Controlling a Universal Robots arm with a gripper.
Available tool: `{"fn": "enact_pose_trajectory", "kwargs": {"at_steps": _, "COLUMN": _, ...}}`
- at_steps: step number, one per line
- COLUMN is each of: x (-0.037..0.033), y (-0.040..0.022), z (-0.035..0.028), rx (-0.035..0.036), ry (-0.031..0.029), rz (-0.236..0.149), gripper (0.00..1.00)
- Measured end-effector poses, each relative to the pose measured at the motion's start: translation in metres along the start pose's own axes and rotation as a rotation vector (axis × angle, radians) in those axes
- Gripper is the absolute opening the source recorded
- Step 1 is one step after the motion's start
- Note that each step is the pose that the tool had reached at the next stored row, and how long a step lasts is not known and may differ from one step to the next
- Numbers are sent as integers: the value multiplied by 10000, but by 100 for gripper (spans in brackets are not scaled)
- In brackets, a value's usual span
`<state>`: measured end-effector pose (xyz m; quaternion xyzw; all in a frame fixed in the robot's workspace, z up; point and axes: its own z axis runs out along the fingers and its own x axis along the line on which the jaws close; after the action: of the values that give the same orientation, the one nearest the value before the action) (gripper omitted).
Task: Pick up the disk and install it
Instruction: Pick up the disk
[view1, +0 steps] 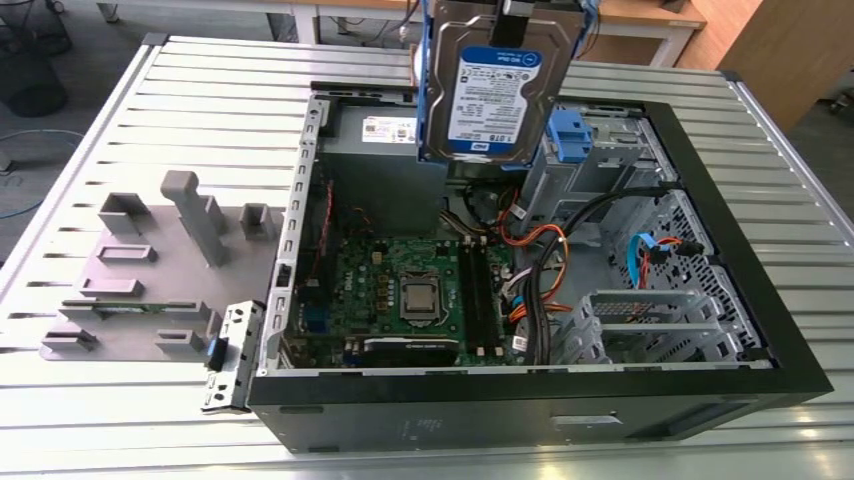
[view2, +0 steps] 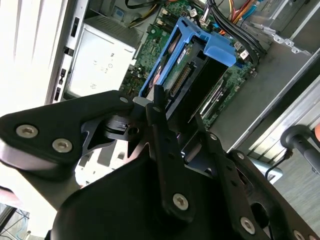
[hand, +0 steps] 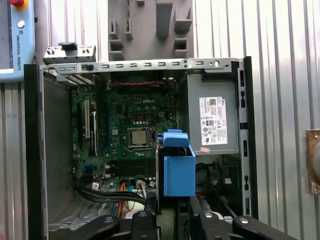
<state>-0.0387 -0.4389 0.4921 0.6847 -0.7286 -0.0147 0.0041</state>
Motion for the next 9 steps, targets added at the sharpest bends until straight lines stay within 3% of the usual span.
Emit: {"fn": "enact_pose_trajectory", "kwargs": {"at_steps": 9, "x": 107, "y": -7, "z": -2, "rx": 0, "ry": 0, "rz": 0, "gripper": 35}}
